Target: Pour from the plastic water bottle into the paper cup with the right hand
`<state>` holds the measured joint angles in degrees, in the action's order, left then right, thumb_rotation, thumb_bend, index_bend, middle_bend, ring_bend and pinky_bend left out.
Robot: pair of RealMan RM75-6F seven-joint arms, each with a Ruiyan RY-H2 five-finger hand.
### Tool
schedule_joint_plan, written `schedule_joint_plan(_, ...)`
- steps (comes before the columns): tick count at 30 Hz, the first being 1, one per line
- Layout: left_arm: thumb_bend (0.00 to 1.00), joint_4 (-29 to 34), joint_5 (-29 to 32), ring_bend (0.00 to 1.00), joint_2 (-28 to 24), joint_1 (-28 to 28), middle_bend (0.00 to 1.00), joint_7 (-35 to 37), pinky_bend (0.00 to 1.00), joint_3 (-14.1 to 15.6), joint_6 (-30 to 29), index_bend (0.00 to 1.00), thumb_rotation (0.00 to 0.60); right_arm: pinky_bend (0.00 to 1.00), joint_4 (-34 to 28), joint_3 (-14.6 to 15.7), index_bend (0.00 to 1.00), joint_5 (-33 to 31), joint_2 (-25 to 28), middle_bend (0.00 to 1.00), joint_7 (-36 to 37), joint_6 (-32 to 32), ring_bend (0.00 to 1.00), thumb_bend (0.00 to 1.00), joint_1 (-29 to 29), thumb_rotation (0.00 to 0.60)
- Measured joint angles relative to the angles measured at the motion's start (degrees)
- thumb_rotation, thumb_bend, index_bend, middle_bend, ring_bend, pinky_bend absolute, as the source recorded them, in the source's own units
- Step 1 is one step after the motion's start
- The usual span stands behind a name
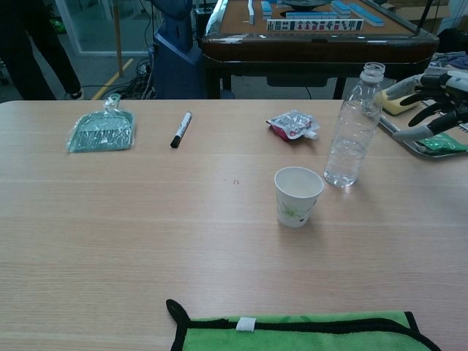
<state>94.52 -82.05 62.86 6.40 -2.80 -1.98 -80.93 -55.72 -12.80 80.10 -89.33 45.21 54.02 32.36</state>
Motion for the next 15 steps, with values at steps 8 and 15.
schedule_joint_plan(8, 0.15, -0.6, 0.5, 0.23, 0.0, -0.1, 0.23, 0.6, 0.47, 0.0, 0.4, 0.34, 0.6, 0.31, 5.8, 1.4, 0.25, 1.4, -3.2, 0.18, 4.6, -1.7, 0.14, 0.0, 2.3, 0.6)
schedule_joint_plan(15, 0.15, -0.1, 0.5, 0.23, -0.3, -0.1, 0.23, 0.6, 0.47, -0.1, 0.4, 0.34, 0.6, 0.31, 8.5, 2.8, 0.25, 2.6, -5.3, 0.17, 8.7, -2.8, 0.14, 0.0, 3.9, 0.6)
